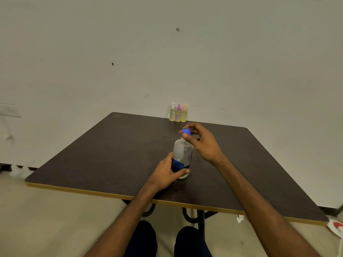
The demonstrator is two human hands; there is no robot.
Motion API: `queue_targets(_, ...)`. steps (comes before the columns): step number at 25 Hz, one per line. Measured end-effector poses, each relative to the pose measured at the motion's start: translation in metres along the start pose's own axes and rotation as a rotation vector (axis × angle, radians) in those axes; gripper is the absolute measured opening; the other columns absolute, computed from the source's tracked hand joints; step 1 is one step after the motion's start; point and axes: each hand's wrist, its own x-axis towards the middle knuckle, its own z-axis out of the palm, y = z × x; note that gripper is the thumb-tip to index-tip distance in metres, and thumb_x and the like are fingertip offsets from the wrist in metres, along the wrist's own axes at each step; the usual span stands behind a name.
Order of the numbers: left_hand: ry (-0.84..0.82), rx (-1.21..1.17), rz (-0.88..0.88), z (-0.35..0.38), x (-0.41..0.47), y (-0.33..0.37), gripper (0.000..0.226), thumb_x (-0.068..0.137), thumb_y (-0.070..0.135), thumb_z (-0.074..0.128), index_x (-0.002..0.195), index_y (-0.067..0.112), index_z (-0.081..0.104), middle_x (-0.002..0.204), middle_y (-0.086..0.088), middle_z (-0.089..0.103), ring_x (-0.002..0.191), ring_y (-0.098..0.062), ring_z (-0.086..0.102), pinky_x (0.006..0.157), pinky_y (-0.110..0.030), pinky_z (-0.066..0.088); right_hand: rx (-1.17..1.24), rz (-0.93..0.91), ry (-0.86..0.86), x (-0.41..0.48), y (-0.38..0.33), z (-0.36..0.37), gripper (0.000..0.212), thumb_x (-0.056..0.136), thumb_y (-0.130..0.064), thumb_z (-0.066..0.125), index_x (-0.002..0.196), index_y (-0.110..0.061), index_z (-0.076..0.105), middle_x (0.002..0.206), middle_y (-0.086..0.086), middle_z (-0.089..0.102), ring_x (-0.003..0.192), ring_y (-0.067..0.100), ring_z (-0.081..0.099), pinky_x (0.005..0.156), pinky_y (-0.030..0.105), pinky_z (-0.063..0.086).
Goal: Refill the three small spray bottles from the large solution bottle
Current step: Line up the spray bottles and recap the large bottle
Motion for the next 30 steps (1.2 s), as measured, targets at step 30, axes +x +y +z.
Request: queue_targets(30,-0.023,0.002,-0.016,-0.004,-0.003,0.008,0.074,0.084,0.048,0.073,0.143,0.022,0.037,0.143,0.000,0.053,0.129,-0.015,0.052,0.104,-0.030,0.043,-1.402,-0.070,-0.579,0.050,-0.055,-0.006,0.080,0.083,-0.082,0.023,0.072,-0.011,0.058,0.065,0.001,0.055,0.064,0.017,0.054,0.065,0.033,0.047)
